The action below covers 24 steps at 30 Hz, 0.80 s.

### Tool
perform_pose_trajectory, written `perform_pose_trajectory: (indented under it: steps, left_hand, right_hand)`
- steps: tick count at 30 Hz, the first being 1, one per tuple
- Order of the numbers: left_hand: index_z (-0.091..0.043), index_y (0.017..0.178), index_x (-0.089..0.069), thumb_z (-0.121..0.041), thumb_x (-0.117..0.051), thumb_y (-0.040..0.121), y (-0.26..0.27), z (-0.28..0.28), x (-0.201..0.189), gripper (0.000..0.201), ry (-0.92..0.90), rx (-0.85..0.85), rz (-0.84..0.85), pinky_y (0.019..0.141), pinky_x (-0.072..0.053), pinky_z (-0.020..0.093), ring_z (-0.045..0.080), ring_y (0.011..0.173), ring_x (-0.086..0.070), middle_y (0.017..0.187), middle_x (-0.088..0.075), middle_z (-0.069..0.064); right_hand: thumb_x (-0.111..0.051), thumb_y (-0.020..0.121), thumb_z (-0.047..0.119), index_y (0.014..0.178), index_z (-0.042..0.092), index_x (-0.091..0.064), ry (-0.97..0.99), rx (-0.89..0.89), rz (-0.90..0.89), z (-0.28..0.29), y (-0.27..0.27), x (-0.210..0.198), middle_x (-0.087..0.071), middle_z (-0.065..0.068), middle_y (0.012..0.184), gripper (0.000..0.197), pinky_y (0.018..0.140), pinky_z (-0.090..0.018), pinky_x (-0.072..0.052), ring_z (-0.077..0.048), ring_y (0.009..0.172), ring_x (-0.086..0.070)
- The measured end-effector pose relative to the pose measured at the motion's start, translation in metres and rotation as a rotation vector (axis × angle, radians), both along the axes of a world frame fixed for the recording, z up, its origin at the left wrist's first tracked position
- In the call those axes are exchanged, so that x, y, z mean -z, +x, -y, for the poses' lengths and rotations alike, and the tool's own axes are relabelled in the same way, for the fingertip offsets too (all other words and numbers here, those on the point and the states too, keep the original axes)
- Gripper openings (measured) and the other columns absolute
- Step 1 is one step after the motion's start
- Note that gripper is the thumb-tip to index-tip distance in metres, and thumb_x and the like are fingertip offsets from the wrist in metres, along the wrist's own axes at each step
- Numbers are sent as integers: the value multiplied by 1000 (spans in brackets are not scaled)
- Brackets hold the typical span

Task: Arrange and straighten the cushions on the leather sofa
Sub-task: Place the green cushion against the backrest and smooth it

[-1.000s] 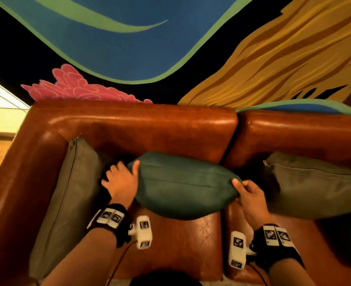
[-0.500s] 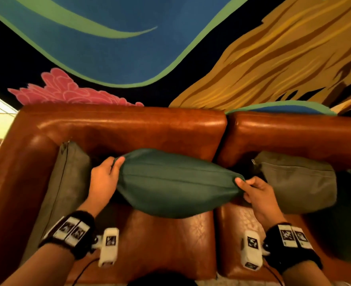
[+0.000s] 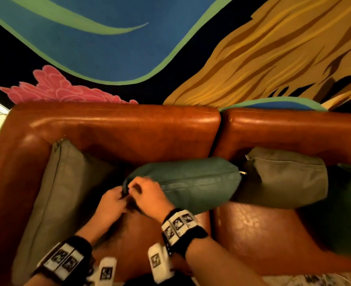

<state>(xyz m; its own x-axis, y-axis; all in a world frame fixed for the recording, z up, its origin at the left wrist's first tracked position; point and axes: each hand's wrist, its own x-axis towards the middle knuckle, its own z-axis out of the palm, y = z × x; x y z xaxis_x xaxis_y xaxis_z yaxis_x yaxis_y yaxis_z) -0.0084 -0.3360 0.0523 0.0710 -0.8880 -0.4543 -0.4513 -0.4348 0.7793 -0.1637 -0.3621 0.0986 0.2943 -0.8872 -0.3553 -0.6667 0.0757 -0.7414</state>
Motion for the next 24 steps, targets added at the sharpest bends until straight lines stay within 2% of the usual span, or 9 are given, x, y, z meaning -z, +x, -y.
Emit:
perform_pose_trajectory:
  steps: [2, 5, 7, 8, 10, 12, 17, 20, 24]
  left_hand:
    - [6, 110, -63, -6, -67, 92, 15, -2, 23, 22, 168, -184, -124, 50, -59, 32, 22, 52, -67, 74, -70, 11]
    - [7, 119, -59, -1, -66, 90, 46, 1, 31, 30, 284, -155, -129, 50, -56, 23, 21, 64, -68, 96, -70, 23]
    - [5, 116, -60, 0, -68, 88, 60, 6, 32, 30, 291, -151, -172, 55, -56, 22, 24, 77, -66, 104, -69, 25]
    - [3, 113, -61, -2, -69, 88, 64, 9, 32, 27, 263, -195, -193, 55, -56, 22, 21, 79, -65, 102, -68, 21]
    - [-1, 105, -65, -10, -66, 93, 55, 19, 29, 16, 158, -317, -204, 53, -55, 18, 11, 70, -64, 93, -66, 14]
    - [2, 102, -67, -15, -61, 97, 43, 28, 28, 19, 43, -363, -84, 50, -52, 13, 6, 62, -63, 81, -64, 9]
    - [-10, 88, -72, -24, -65, 95, 62, 37, 18, 18, -99, -478, -116, 59, -48, 27, 14, 70, -59, 78, -68, 5]
    - [-6, 82, -70, -25, -67, 93, 77, 41, 18, 22, -65, -428, -140, 52, -45, 21, 15, 64, -54, 73, -65, 7]
    - [-2, 78, -66, -16, -66, 93, 96, 41, 8, 20, -9, -345, -111, 45, -40, 12, 6, 52, -51, 54, -59, -7]
  right_hand:
    - [-55, 85, 46, 116, 28, -66, -110, 149, -284, 5, -48, 30, -61, -6, 129, 38, 99, -48, -49, -30, 120, -57]
    - [-70, 86, 34, 143, 26, -50, -66, 657, -613, 21, -154, 66, -41, -11, 155, 61, 104, -55, -42, -40, 139, -41]
    - [-68, 91, 36, 156, 16, -30, 180, 670, -388, 39, -206, 73, -40, -15, 156, 77, 110, -52, -39, -41, 141, -41]
    - [-67, 91, 39, 152, 10, -37, 249, 655, -210, 49, -218, 78, -52, -17, 145, 73, 108, -50, -42, -40, 134, -49]
    - [-63, 93, 42, 119, 7, -62, 194, 691, -63, 62, -221, 72, -70, -16, 110, 44, 95, -45, -50, -38, 110, -65]
    - [-63, 96, 37, 93, 5, -66, 44, 741, -24, 66, -217, 61, -68, -14, 86, 33, 81, -42, -50, -35, 89, -66]
    - [-77, 84, 10, 77, 11, -66, 218, 959, 613, 48, -230, 33, -75, -12, 86, 13, 75, -33, -60, -22, 80, -72]
    - [-77, 75, -5, 66, 19, -51, 270, 922, 555, 43, -237, 41, -66, 5, 61, 37, 51, -20, -47, -8, 55, -63]
    - [-80, 76, -2, 67, 18, -48, 332, 812, 476, 42, -240, 49, -55, 1, 60, 38, 40, -18, -36, -7, 47, -52]
